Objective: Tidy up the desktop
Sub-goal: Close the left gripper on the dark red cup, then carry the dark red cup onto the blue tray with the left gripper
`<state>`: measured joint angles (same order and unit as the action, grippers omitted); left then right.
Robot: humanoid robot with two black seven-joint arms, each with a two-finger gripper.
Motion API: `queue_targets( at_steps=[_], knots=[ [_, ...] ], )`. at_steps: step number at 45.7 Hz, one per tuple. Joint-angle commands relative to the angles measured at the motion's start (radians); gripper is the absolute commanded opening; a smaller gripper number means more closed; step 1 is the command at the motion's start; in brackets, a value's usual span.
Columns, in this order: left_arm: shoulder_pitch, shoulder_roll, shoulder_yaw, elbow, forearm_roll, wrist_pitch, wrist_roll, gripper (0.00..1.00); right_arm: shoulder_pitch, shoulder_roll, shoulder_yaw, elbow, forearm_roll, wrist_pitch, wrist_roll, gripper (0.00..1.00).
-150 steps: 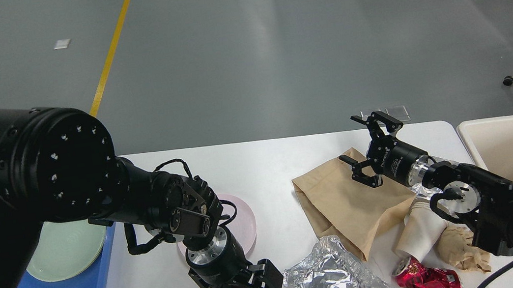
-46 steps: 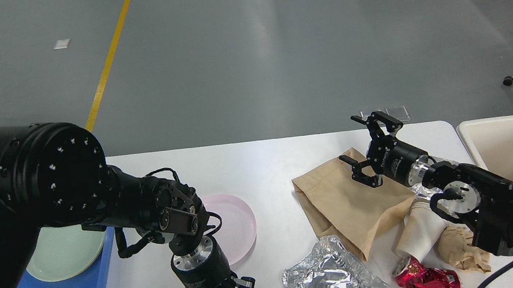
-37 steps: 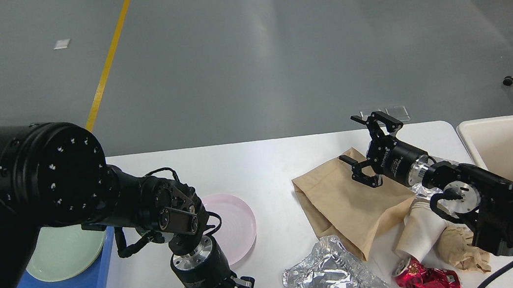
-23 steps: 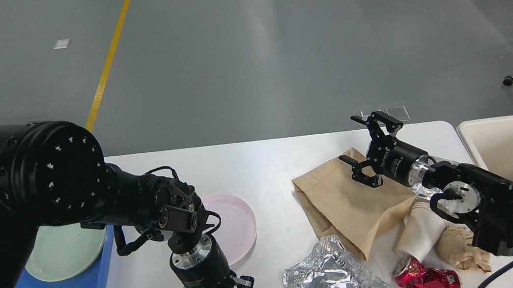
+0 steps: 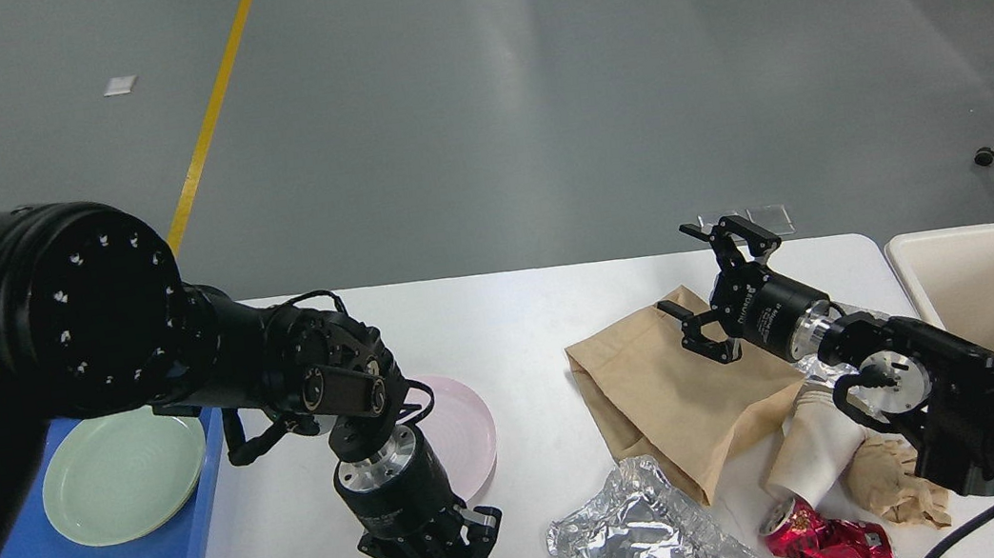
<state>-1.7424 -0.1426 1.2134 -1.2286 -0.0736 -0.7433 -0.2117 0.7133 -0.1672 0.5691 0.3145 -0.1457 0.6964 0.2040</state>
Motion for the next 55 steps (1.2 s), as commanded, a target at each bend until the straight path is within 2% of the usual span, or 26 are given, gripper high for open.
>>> queue_targets(
  at_steps=[1, 15, 25, 33, 40, 55],
  knots=[
    [0.001, 0.0, 0.0, 0.0, 0.0, -0.001, 0.0, 0.0, 0.0, 0.0, 0.0, 0.0, 0.0, 0.0, 0.0, 1.0],
    [-0.009, 0.002, 0.001, -0.002, 0.001, -0.014, 0.0, 0.0, 0.0, 0.0, 0.0, 0.0, 0.0, 0.0, 0.0, 1.0],
    [-0.109, 0.061, -0.006, -0.002, 0.001, -0.154, -0.001, 0.0, 0.0, 0.0, 0.0, 0.0, 0.0, 0.0, 0.0, 1.0],
    [-0.167, 0.09, -0.012, -0.006, 0.001, -0.217, -0.001, 0.0, 0.0, 0.0, 0.0, 0.0, 0.0, 0.0, 0.0, 1.0],
    [-0.242, 0.13, -0.005, -0.017, 0.0, -0.217, -0.005, 0.0, 0.0, 0.0, 0.0, 0.0, 0.0, 0.0, 0.0, 1.0],
    [-0.41, 0.299, 0.054, -0.015, 0.006, -0.217, 0.0, 0.0, 0.0, 0.0, -0.001, 0.0, 0.0, 0.0, 0.0, 1.0]
  ],
)
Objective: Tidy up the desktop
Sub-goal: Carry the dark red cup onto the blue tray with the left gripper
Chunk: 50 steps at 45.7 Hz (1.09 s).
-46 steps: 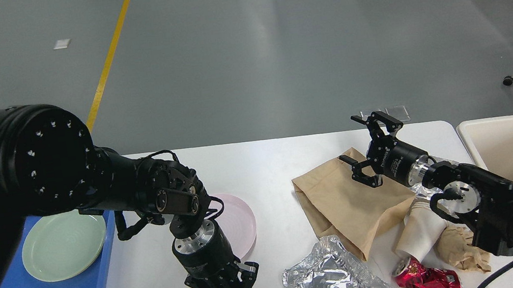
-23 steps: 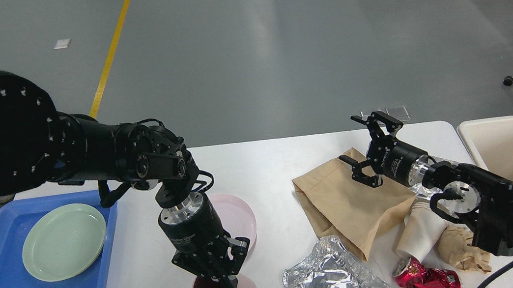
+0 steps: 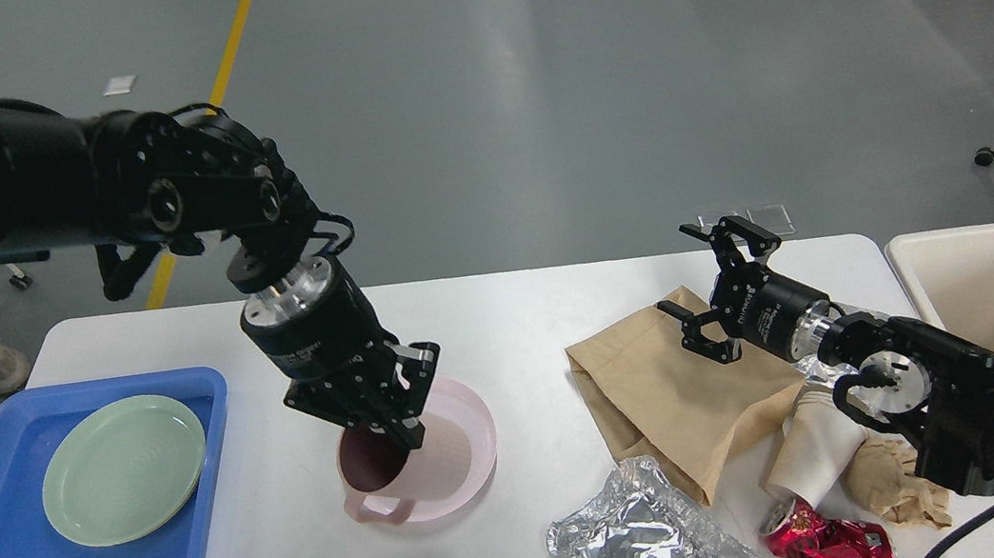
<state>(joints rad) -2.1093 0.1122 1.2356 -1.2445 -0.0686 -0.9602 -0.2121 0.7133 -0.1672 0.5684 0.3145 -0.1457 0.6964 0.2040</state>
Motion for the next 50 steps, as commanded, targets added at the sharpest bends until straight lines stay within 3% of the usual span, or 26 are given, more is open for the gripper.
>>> queue_targets(
  at_steps=[1, 22, 38, 50],
  knots=[
    [-0.049, 0.055, 0.038, 0.0, 0.001, 0.0, 0.0, 0.0, 0.0, 0.0, 0.001, 0.0, 0.0, 0.0, 0.0, 1.0],
    [-0.055, 0.268, 0.264, 0.016, 0.023, 0.0, 0.016, 0.0, 0.0, 0.0, -0.001, 0.0, 0.0, 0.0, 0.0, 1.0],
    [-0.038, 0.38, 0.361, 0.048, 0.081, 0.0, 0.016, 0.0, 0.0, 0.0, 0.001, 0.0, 0.0, 0.0, 0.0, 1.0],
    [0.063, 0.42, 0.404, 0.097, 0.085, 0.0, 0.014, 0.0, 0.0, 0.0, 0.001, 0.0, 0.0, 0.0, 0.0, 1.0]
  ],
)
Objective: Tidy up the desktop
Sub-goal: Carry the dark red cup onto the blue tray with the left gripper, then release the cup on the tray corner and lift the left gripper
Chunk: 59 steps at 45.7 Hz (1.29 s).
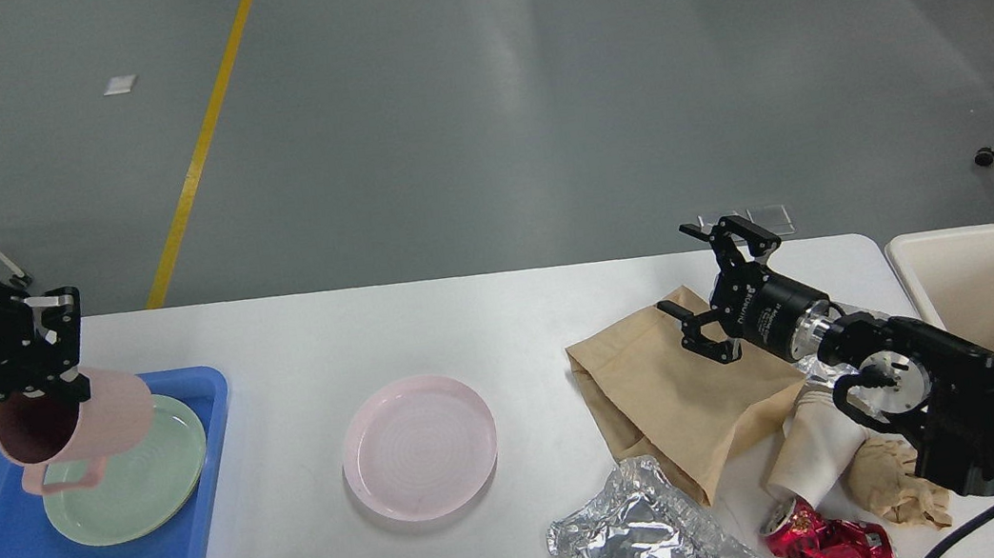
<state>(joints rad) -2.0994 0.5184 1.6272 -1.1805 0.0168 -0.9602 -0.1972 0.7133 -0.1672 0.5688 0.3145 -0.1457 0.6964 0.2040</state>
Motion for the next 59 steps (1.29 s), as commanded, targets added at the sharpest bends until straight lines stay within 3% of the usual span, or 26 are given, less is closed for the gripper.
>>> queue_targets(
  at_steps=[1, 27, 47, 59],
  knots=[
    [0.065, 0.018, 0.013, 0.041, 0.0, 0.0, -0.001, 0.0, 0.0, 0.0, 0.0, 0.0, 0.0, 0.0, 0.0, 1.0],
    [0.412, 0.101, -0.056, 0.239, -0.001, 0.0, -0.001, 0.0, 0.0, 0.0, 0.0, 0.0, 0.0, 0.0, 0.0, 1.0],
    [0.598, 0.121, -0.058, 0.34, -0.003, 0.0, -0.007, 0.0, 0.0, 0.0, -0.001, 0.0, 0.0, 0.0, 0.0, 1.0],
    [0.639, 0.146, -0.058, 0.397, -0.001, 0.0, -0.008, 0.0, 0.0, 0.0, -0.001, 0.0, 0.0, 0.0, 0.0, 1.0]
  ],
)
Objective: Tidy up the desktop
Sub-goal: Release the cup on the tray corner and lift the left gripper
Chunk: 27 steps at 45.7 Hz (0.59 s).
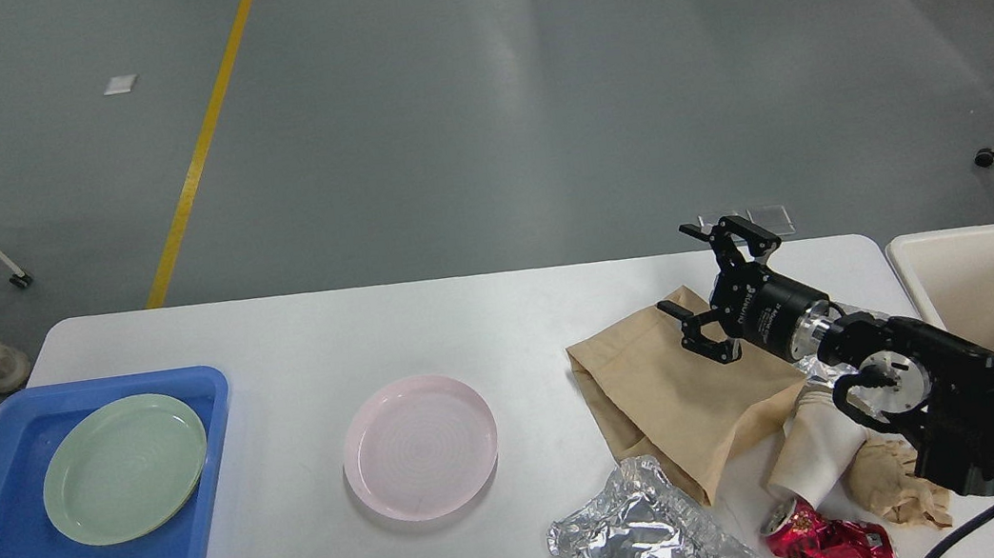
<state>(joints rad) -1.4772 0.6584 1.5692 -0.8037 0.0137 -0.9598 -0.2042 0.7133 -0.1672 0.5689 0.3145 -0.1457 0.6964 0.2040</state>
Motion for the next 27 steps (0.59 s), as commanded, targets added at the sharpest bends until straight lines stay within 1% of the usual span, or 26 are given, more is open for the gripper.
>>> queue_targets(
  at_steps=[1, 10, 17, 27],
  knots=[
    [0.021, 0.006, 0.0, 0.024, 0.002, 0.0, -0.001, 0.0, 0.0, 0.0, 0.0, 0.0, 0.0, 0.0, 0.0, 1.0],
    [0.069, 0.006, 0.0, 0.064, 0.002, 0.0, -0.009, 0.0, 0.0, 0.0, 0.0, 0.0, 0.0, 0.0, 0.0, 1.0],
    [0.104, 0.004, -0.006, 0.119, -0.001, 0.0, -0.011, 0.0, 0.0, 0.0, 0.0, 0.0, 0.0, 0.0, 0.0, 1.0],
    [0.109, -0.008, -0.046, 0.124, -0.012, 0.0, -0.008, 0.0, 0.0, 0.0, 0.0, 0.0, 0.0, 0.0, 0.0, 1.0]
  ],
)
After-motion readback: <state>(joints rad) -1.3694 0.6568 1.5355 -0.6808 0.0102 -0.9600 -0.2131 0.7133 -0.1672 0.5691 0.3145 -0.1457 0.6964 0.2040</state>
